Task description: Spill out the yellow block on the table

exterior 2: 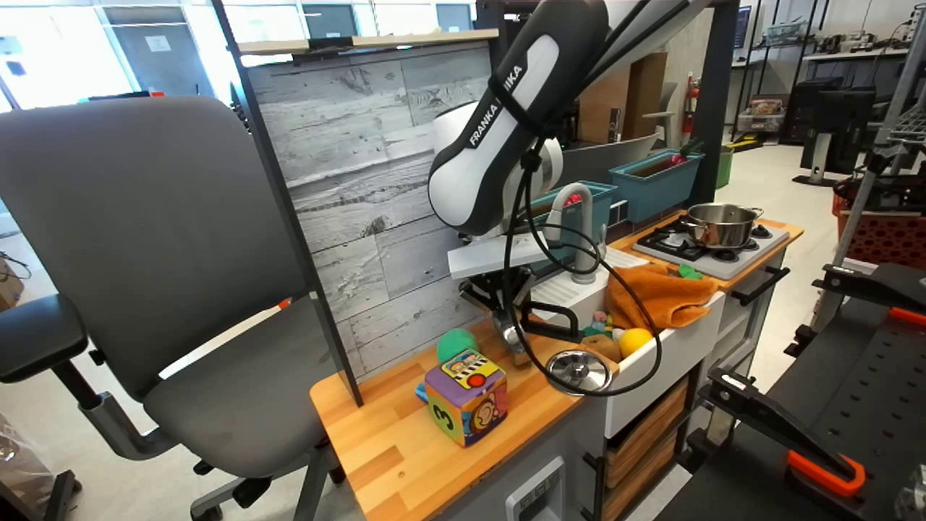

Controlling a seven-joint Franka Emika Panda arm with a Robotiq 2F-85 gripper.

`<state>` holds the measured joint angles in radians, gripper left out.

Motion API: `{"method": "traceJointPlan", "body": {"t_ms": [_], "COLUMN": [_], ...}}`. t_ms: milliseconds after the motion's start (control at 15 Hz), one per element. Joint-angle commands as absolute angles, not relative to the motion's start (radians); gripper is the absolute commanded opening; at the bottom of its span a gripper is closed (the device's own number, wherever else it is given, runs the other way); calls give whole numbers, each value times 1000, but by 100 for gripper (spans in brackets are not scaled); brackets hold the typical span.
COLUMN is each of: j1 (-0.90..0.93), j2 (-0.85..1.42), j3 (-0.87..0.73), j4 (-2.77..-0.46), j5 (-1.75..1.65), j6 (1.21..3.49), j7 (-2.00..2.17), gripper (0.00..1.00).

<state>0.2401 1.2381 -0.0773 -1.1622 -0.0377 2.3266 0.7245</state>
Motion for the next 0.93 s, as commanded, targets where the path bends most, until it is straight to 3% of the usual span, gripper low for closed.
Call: {"method": "traceJointPlan", "body": {"t_ms": [0, 867], "j1": [224, 317], "j2": [1149, 948], "j3": [-87, -200], "j4": [-1297, -1607], "j5": [-50, -43], "j6": [2442, 2863], "j7": [689, 675], "gripper": [1, 1]}}
